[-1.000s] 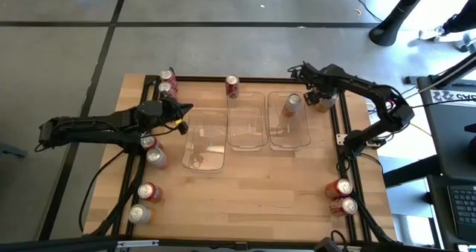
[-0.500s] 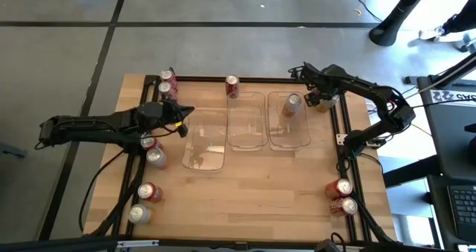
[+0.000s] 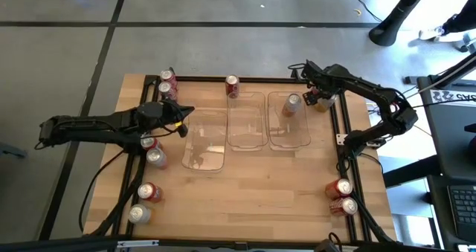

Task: Sort soda cans
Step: Put the top white soda can into the right transparent bin

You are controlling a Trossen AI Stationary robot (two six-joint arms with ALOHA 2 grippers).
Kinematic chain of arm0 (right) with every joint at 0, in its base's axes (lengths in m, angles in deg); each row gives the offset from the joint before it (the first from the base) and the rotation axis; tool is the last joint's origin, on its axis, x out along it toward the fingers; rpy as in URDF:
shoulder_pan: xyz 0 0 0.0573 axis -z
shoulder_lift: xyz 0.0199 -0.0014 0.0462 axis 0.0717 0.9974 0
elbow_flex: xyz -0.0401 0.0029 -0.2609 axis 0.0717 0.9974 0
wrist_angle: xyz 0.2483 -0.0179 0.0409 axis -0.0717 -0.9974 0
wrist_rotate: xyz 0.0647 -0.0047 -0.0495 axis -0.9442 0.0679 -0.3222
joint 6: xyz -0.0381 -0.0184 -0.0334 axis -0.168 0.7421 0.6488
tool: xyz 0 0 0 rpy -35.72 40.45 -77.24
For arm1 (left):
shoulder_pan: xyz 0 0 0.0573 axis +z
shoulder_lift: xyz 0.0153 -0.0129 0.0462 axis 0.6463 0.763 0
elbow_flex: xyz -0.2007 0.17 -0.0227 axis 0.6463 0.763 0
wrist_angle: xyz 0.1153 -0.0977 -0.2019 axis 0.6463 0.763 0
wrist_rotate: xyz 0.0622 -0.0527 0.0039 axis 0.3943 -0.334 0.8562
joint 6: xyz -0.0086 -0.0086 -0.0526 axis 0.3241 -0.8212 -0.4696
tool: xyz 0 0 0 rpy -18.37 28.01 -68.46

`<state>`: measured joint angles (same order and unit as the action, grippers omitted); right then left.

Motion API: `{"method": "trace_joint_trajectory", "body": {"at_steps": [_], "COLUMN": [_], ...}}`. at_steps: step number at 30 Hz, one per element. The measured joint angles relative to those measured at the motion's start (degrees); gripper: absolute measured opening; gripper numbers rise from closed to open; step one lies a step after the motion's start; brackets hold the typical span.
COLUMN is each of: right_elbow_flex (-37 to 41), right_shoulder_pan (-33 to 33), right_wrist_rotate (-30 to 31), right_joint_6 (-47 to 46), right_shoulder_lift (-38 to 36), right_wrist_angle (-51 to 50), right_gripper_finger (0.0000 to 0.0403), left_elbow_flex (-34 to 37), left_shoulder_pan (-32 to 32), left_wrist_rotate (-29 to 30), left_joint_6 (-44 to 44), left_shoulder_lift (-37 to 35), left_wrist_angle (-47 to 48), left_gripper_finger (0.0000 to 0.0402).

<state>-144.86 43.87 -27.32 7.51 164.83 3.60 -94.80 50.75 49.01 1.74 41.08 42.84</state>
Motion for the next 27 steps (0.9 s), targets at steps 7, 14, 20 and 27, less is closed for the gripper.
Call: {"method": "trace_joint_trajectory", "body": {"at_steps": [7, 14, 20, 27], "right_elbow_flex": [-2.2, -8.5, -8.9, -3.9], "right_shoulder_pan": [-0.5, -0.4, 0.5, 1.6], "right_wrist_rotate": [0.3, 0.5, 2.8, 1.2], "right_joint_6": [-0.4, -1.7, -3.6, -3.8], "right_shoulder_lift": [0.4, 0.3, 0.8, 2.3], "right_wrist_angle": [-2.8, -5.7, -9.5, -6.9], "right_gripper_finger": [0.0386, 0.0385, 0.0385, 0.0385], "left_elbow_flex": [0.0, 0.0, 0.0, 0.0], "left_shoulder_pan": [0.0, 0.0, 0.0, 0.0], "left_wrist_rotate": [0.0, 0.0, 0.0, 0.0], "left_joint_6": [0.0, 0.0, 0.0, 1.0], "left_shoulder_lift": [0.0, 0.0, 0.0, 0.0], "left_wrist_angle": [0.0, 0.1, 0.1, 0.2], "left_gripper_finger": [0.0011, 0.0011, 0.0011, 0.0011]}}
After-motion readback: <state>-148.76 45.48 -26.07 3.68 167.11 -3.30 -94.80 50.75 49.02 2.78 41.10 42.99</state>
